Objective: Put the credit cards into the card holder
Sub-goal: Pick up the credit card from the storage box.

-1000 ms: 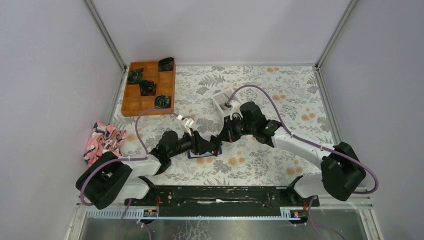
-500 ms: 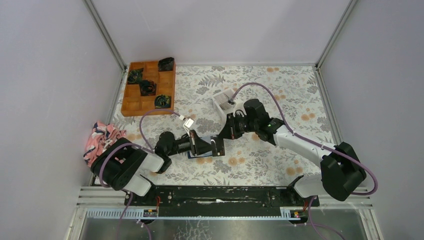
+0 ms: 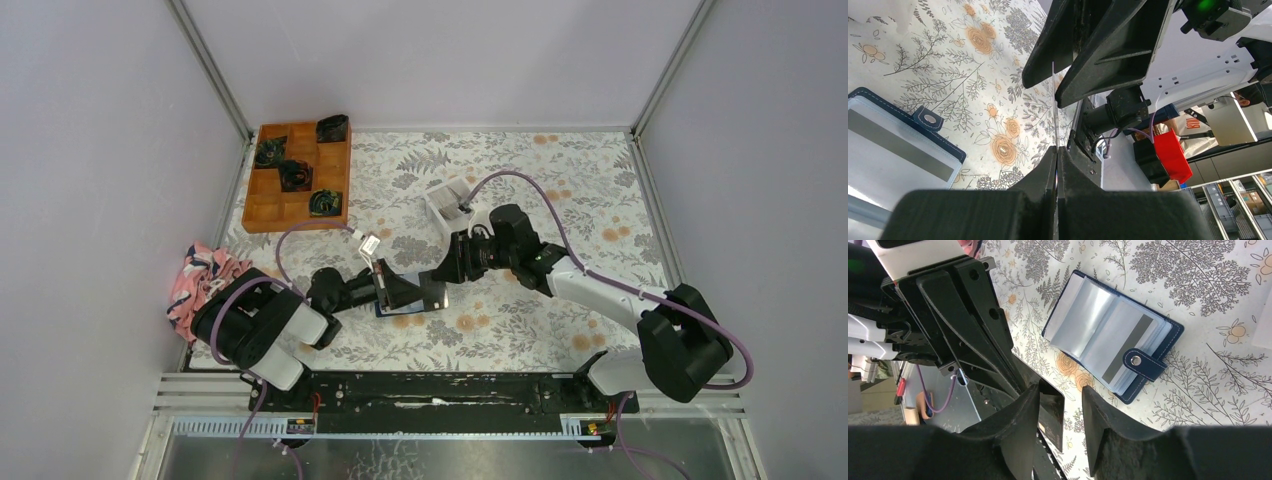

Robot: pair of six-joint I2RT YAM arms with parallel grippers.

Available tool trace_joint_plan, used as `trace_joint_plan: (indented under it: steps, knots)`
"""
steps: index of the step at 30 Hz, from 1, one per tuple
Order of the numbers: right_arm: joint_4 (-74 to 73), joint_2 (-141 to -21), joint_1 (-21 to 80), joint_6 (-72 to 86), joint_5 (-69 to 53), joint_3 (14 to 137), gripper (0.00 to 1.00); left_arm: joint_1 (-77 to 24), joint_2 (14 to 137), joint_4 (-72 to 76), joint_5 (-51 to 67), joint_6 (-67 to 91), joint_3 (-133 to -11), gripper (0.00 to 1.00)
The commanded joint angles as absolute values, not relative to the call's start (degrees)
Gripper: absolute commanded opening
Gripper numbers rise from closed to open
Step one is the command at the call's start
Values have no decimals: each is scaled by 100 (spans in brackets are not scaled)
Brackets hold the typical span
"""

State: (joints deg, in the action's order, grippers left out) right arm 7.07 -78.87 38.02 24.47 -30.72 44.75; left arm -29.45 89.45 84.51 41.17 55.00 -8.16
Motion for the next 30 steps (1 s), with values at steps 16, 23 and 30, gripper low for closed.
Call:
trace_joint_plan:
  steps: [16,23,30]
  knots:
    - [2836,-7813,3788,3524,-3791,3608,14,-2791,8947,9114,3710,5719,-747,0]
    - [2936,-7753,3788,3678,-3682,3615,0,-2663,8819,8351,3213,5640,-641,32]
    - [1462,-7788,4037,2967,-2550,4230,0,-2670,7693,5750,2020,4831,-708,36]
